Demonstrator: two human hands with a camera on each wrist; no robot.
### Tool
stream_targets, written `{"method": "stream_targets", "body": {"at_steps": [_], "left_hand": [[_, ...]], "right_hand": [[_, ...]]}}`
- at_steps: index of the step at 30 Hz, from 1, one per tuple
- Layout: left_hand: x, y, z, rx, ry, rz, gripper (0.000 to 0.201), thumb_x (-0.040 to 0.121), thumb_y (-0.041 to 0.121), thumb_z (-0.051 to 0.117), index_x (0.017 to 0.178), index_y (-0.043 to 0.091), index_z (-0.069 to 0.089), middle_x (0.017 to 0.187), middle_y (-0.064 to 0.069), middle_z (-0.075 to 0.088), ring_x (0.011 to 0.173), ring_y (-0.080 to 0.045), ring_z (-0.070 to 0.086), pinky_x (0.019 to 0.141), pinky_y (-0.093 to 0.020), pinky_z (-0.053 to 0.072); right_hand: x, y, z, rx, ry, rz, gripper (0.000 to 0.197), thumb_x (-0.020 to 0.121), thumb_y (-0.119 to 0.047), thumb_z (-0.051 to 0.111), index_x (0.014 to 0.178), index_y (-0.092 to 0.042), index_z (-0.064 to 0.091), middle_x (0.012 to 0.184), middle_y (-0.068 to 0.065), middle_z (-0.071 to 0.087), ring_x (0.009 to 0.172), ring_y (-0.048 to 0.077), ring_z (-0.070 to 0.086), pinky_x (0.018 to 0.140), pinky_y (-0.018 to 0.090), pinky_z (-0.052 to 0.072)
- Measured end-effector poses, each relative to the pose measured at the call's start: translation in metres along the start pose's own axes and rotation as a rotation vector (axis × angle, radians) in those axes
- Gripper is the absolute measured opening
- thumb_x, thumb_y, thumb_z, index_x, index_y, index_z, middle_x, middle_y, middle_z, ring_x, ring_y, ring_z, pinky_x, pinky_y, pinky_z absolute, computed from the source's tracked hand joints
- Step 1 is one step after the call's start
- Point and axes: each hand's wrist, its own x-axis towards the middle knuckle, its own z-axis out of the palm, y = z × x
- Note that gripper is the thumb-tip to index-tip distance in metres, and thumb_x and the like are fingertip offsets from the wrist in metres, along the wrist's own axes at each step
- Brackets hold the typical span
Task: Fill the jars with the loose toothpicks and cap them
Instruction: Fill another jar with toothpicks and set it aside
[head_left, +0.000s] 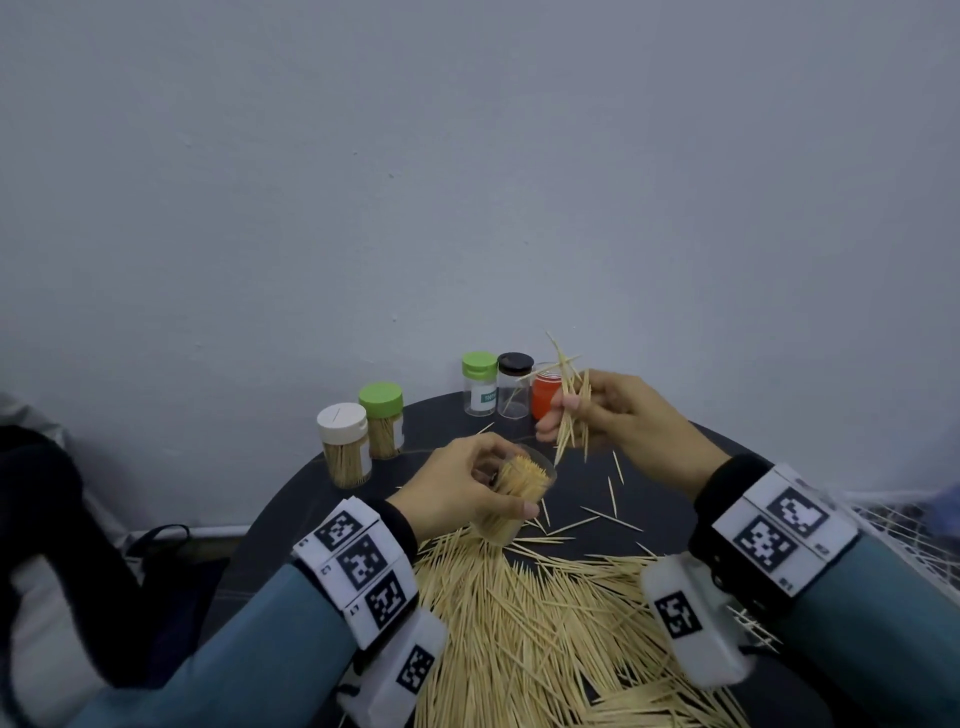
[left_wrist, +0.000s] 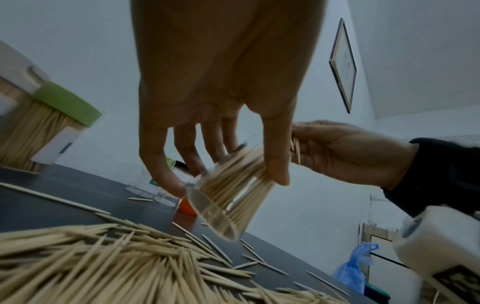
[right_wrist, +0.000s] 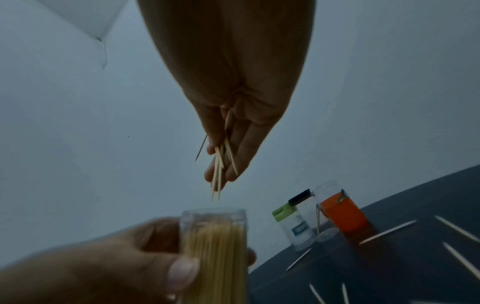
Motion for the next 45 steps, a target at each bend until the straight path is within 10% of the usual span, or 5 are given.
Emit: {"method": "stream_targets", "body": {"at_steps": [8, 20, 29, 34, 45], "left_hand": [[0.001, 0.0, 0.003, -0.049, -0.042, 0.002, 0.045, 0.07, 0.019, 0.082, 0.109, 0.018, 0.06, 0.096, 0.007, 0.065, 0.093, -0.009, 0.059, 0.089, -0.025, 0.046], [-0.003, 0.005, 0.0, -0.069, -0.031, 0.008, 0.04, 0.072, 0.016, 0.08, 0.107, 0.019, 0.059, 0.093, 0.009, 0.064, 0.089, -0.005, 0.059, 0.092, -0.027, 0.045], [-0.002, 0.004, -0.001, -0.123, -0.025, 0.001, 0.039, 0.073, 0.012, 0.079, 0.104, 0.022, 0.059, 0.091, 0.009, 0.066, 0.089, -0.006, 0.061, 0.084, -0.025, 0.048], [-0.003, 0.006, -0.002, -0.117, -0.032, 0.034, 0.046, 0.072, 0.009, 0.079, 0.112, 0.019, 0.059, 0.096, 0.01, 0.065, 0.088, 0.003, 0.06, 0.08, -0.01, 0.045], [-0.002, 0.004, -0.007, -0.115, 0.015, -0.002, 0.052, 0.07, 0.012, 0.08, 0.117, 0.018, 0.058, 0.11, 0.0, 0.065, 0.106, -0.011, 0.059, 0.093, -0.025, 0.045]], "right_hand": [[-0.007, 0.024, 0.037, -0.14, 0.131, -0.014, 0.018, 0.1, -0.017, 0.036, 0.108, -0.014, 0.051, 0.113, 0.001, 0.067, 0.107, 0.011, 0.062, 0.093, 0.03, 0.05], [-0.009, 0.023, 0.045, 0.101, 0.122, 0.061, 0.028, 0.101, -0.016, 0.028, 0.095, -0.002, 0.051, 0.124, 0.003, 0.058, 0.1, -0.009, 0.049, 0.065, -0.006, 0.037], [-0.01, 0.02, 0.044, -0.009, 0.048, 0.137, 0.032, 0.101, -0.02, 0.03, 0.095, -0.008, 0.059, 0.116, -0.002, 0.06, 0.095, -0.01, 0.051, 0.078, -0.002, 0.038], [-0.011, 0.014, 0.036, -0.058, 0.145, 0.171, 0.037, 0.102, -0.028, 0.026, 0.122, -0.018, 0.055, 0.12, -0.009, 0.055, 0.112, 0.001, 0.045, 0.096, 0.023, 0.03], [-0.01, 0.014, 0.037, -0.088, -0.001, 0.312, 0.037, 0.101, -0.037, 0.027, 0.125, -0.025, 0.051, 0.126, -0.007, 0.053, 0.118, 0.005, 0.044, 0.094, 0.022, 0.027]]}}
